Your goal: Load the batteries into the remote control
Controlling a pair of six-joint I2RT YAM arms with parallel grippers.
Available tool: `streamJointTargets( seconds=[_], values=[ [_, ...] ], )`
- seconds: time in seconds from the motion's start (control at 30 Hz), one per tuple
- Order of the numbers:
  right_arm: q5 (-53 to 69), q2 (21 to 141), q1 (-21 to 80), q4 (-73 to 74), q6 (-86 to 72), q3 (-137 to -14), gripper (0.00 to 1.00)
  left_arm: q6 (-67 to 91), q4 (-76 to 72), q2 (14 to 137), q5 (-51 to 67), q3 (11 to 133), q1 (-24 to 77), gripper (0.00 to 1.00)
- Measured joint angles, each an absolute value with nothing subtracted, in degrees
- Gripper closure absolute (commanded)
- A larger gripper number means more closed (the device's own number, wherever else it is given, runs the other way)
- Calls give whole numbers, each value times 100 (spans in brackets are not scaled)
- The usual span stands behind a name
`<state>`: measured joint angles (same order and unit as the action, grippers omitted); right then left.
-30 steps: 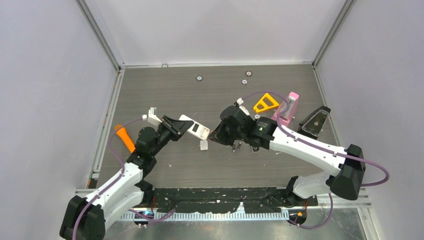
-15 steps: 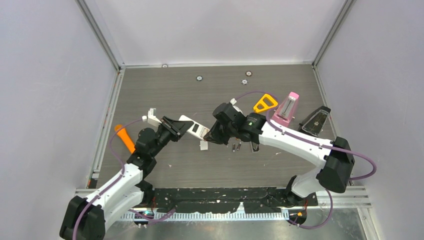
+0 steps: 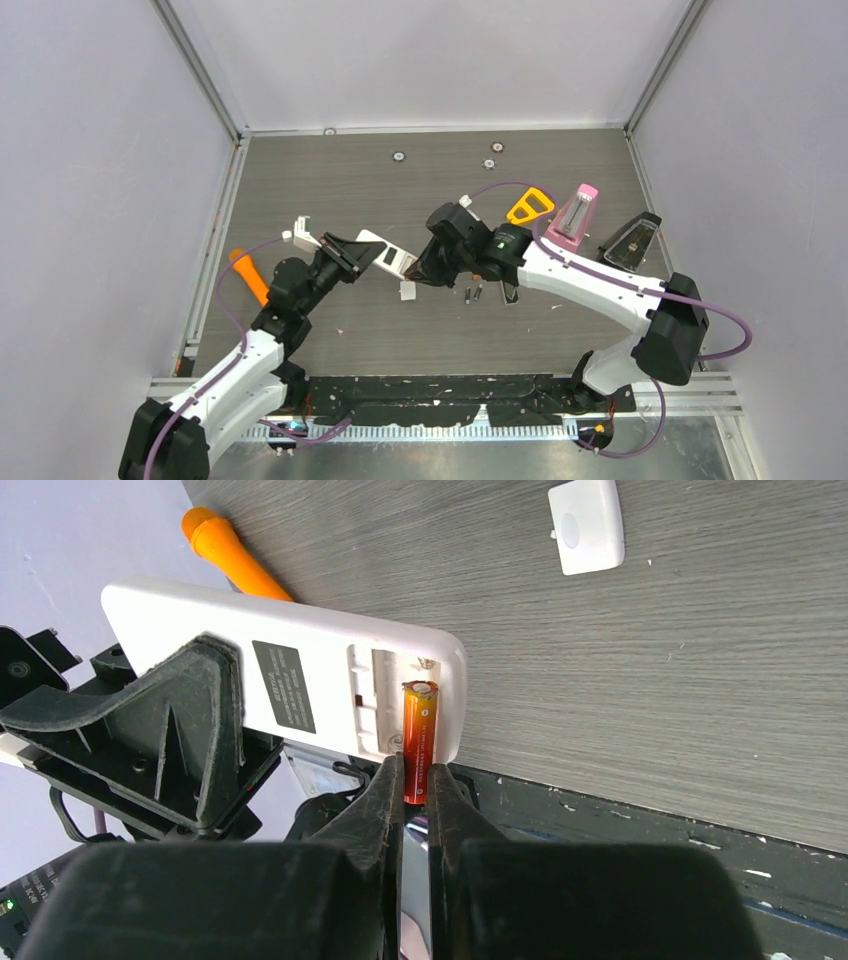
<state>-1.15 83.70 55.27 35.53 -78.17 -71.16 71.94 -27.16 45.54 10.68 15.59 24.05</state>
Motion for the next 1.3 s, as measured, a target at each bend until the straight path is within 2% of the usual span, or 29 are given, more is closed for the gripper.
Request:
streamJointTargets(
  seconds=[0.3,0.47,0.73,0.8,1.1,1.3],
  values=[
    [132,8442,5494,3461,-7797,-7157,83,7155,-2716,4525,1162,1559,2405,100],
    [252,8458,5489,3426,-7819,-7157,72,7153,-2709,4521,1170,1559,2405,100],
    [252,8458,5474,3430,-7846,-7157,71,7148,-2670,4473,1170,1559,2405,100],
    [255,8458,5463,3430,-7846,-7157,67,7146,-2668,4469,1168,1559,2405,100],
    [222,8458,5463,3435,-7843,-7155,35,7148,-2523,4431,1168,1581,2405,100],
    [200,8447,5463,3441,-7815,-7155,18,7150,-2171,4421,1162,1765,2405,100]
  ],
)
